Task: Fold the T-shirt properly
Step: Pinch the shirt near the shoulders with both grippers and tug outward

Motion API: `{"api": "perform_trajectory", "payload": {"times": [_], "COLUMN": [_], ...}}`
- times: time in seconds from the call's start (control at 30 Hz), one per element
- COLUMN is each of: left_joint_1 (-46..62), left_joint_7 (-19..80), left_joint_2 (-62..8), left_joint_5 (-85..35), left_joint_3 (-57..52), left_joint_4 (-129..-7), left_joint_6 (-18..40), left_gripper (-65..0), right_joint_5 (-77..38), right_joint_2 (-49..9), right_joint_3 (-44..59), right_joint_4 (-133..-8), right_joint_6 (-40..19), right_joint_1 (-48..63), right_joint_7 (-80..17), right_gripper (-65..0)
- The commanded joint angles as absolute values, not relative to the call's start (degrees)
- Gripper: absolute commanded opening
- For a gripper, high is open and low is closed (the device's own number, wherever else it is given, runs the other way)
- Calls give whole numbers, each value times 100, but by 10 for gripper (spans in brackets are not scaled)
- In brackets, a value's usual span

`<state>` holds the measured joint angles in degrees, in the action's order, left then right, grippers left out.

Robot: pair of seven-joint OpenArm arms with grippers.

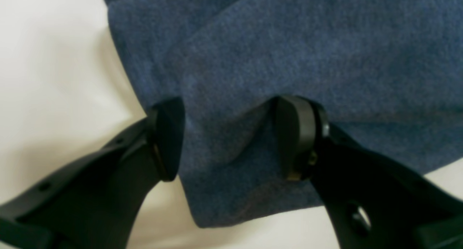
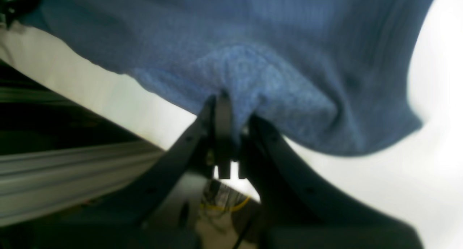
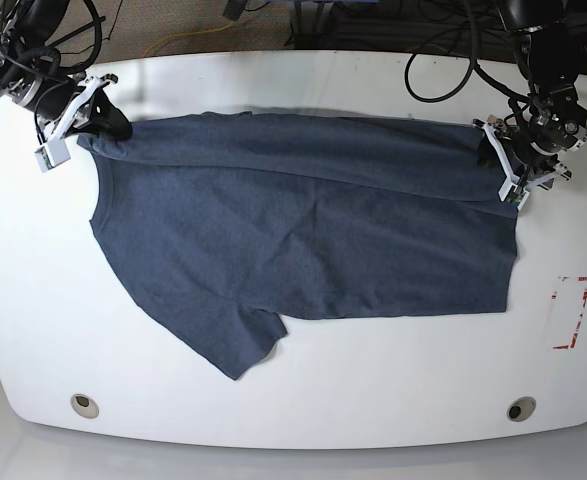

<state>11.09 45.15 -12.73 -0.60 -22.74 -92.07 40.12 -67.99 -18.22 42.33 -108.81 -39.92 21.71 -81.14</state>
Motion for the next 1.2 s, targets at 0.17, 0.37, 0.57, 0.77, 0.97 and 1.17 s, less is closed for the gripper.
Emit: {"api": "perform_trajectory", "payload": {"times": [0.17, 0.37, 0.57, 0.77, 0.97, 1.17], "left_joint_1": [1130, 1130, 1138, 1138, 1130, 1112], "left_joint_7": [4822, 4822, 4822, 4822, 4822, 4822], "left_joint_2": [-1341, -1341, -1349, -1349, -1349, -1349], "left_joint_5": [312, 312, 321, 321, 321, 312], "left_joint_3": [-2281, -2281, -2281, -2281, -2281, -2308], "left_joint_4": [-9200, -9218, -9226, -9209, -9218, -9244], "left_joint_6": [4000, 4000, 4000, 4000, 4000, 4000], "left_gripper": [-279, -279, -279, -279, -279, -279], "right_joint_5": [-7160, -6800, -6448, -5859, -5130, -4048], "right_joint_2": [-1903, -1903, -1930, -2035, -2114, -2114], "right_joint_3": [4251, 3837, 3468, 3064, 2747, 2747], "right_joint_4": [-10853, -9991, -9455, -8822, -7925, -7213], "right_joint_6": [-4000, -4000, -4000, -4000, -4000, -4000], "right_joint_1": [1508, 769, 48, -567, -1024, -1305], "right_joint_7": [-8000, -8000, -8000, -8000, -7802, -7213], "right_gripper": [-650, -650, -650, -648, -496, -425]}}
